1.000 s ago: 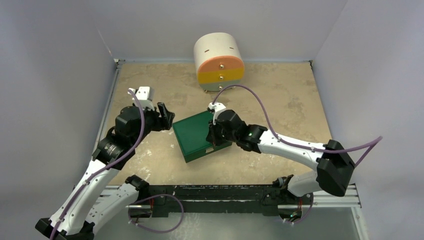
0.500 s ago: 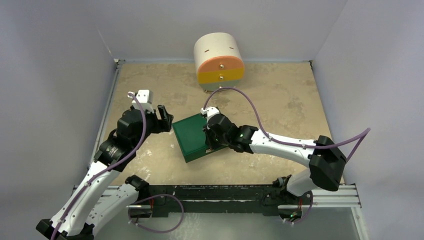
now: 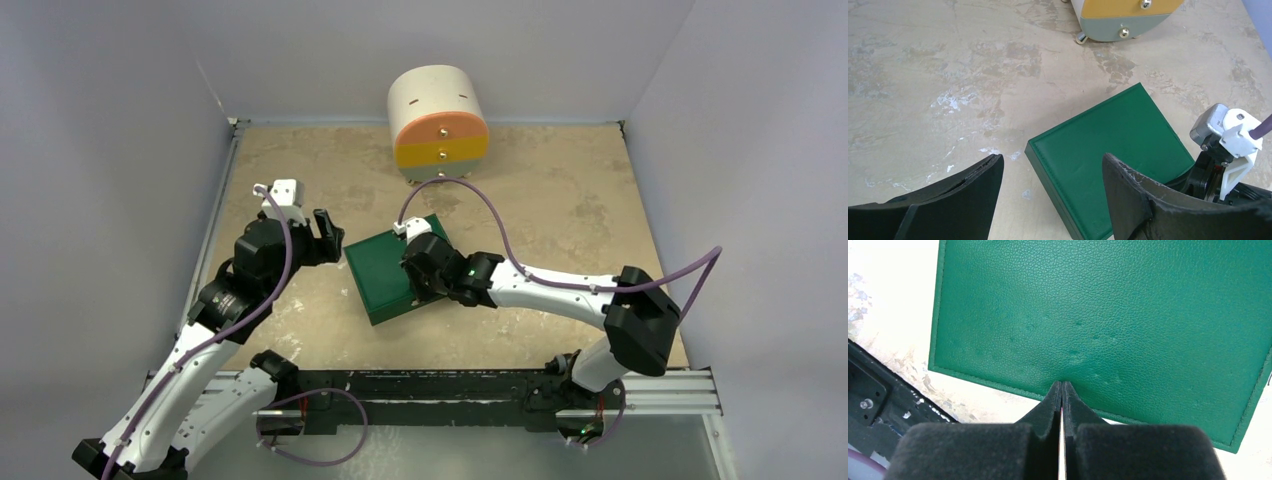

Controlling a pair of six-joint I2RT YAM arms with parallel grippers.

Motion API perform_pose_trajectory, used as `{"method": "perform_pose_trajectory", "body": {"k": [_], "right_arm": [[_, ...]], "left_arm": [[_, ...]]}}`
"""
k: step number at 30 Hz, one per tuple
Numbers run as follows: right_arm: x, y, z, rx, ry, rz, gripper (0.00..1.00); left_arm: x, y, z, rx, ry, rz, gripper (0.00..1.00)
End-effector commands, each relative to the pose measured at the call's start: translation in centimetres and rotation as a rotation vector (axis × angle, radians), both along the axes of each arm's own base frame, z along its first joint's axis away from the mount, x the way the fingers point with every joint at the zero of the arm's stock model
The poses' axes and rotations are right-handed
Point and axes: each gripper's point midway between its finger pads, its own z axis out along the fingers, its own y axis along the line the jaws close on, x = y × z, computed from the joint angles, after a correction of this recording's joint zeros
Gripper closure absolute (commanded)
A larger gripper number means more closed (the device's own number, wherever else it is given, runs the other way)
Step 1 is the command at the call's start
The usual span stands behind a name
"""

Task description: Organize the mixed jewelry

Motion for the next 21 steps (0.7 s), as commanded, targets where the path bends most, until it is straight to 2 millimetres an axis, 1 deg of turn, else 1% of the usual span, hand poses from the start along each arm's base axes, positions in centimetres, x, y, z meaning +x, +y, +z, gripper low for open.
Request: {"method": "perform_pose_trajectory", "body": {"k": [1, 3, 6, 8, 10, 12, 16, 18, 21], "right_arm": [[-1.3, -1.0, -2.3, -0.103, 0.025, 0.013, 1.00], [-1.6, -1.2, -3.0, -0.125, 0.029, 0.007, 1.00], [-1.9, -1.3, -3.4, -0.138, 0.034, 0.003, 1.00], [-2.0, -1.2, -3.2, -0.134, 0.031, 0.003, 1.00], [-1.8, -1.0, -2.6, -0.114, 0.020, -0.002, 1.00], [-1.7, -0.8, -1.6, -0.077, 0.007, -0.012, 1.00], [-1.5, -0.1, 1.4, 0.017, -0.031, -0.016, 1.00], [-1.0, -0.2, 3.4, 0.061, -0.074, -0.026, 1.00], [-0.2, -1.1, 6.0, 0.113, -0.149, -0.078, 0.99]], "left_arm": [[0.6, 0.2, 0.9, -0.005, -0.047, 0.017, 0.28], [0.6, 0.2, 0.9, -0.002, -0.047, 0.018, 0.28], [0.7, 0.2, 0.8, 0.000, -0.043, 0.021, 0.28], [0.7, 0.2, 0.7, -0.001, -0.040, 0.020, 0.28], [0.7, 0.1, 0.7, -0.002, -0.039, 0.019, 0.28], [0.6, 0.1, 0.7, -0.008, -0.036, 0.018, 0.28], [0.3, -0.6, 0.6, -0.063, -0.026, -0.001, 0.28], [0.3, -0.6, 0.0, -0.092, -0.001, 0.026, 0.28], [0.4, -0.3, -1.6, -0.115, 0.063, 0.088, 0.28]]}}
